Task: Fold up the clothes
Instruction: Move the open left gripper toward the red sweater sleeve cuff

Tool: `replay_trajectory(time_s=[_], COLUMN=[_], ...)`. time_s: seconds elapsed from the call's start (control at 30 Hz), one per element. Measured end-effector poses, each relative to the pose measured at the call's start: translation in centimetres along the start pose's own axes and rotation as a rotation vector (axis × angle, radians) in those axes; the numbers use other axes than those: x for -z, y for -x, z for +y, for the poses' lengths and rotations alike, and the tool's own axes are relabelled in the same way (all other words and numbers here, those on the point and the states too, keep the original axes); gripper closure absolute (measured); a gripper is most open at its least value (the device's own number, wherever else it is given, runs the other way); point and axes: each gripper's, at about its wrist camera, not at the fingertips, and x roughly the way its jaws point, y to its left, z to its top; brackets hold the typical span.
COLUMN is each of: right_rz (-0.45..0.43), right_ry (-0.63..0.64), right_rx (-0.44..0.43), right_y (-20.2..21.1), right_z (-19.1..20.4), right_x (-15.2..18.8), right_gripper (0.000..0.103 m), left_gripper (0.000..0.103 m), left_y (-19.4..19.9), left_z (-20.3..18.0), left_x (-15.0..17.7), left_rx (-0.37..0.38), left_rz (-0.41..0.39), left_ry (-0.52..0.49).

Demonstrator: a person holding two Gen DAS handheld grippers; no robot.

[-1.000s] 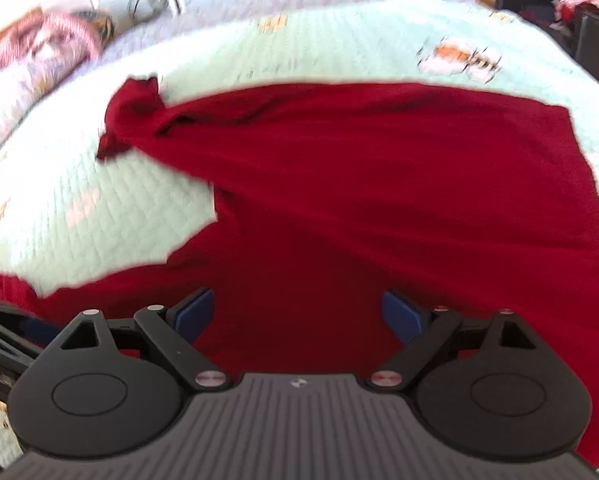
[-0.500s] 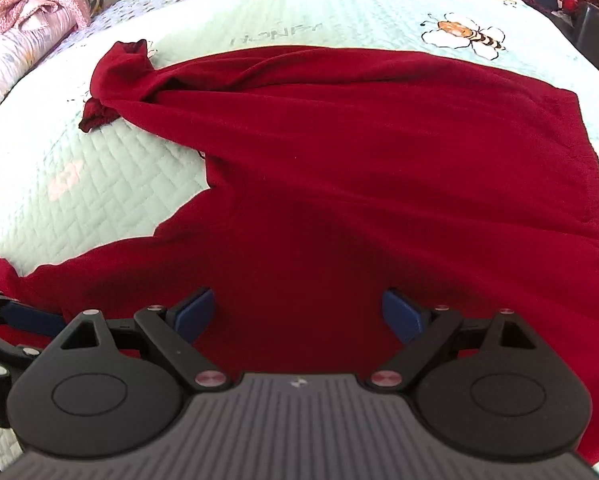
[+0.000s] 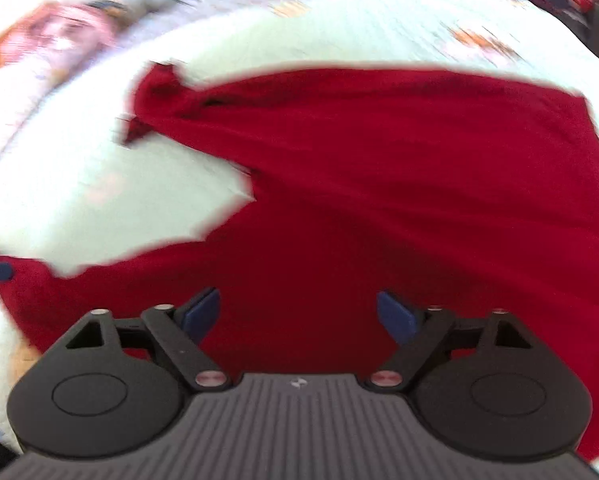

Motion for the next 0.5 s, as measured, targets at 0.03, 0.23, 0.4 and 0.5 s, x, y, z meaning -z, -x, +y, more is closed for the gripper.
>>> replay_trajectory(time_s=[0.03, 0.23, 0.4, 0.5], right_rz=[-0.023, -0.074, 0.001, 0.115], right_ry=[0.052, 0.414, 0.561, 0.583], right_rx=[-0.041, -0.17, -0.263, -0.305], right_y=[0.1, -1.8, -4.7, -6.6], right_z=[0.9, 5.7, 6.8, 6.7], right_x=[-0.3, -1.3, -2.1, -2.6], right_gripper=[0.021, 0.023, 0.025, 0.096], left_gripper=[0.012, 0.013, 0.013, 0.013], left_y=[0.8, 1.5, -0.3, -0.6], left_z=[1.1, 4.4, 4.1, 4.4], left_x=[0.3, 2.8, 2.7, 2.9], left_rx=[-0.014, -0.039, -0.041, -0.05], left_rz=[-0.008, 0.017, 0.06, 0.075], left_ry=[0.018, 0.079, 0.069, 0.08])
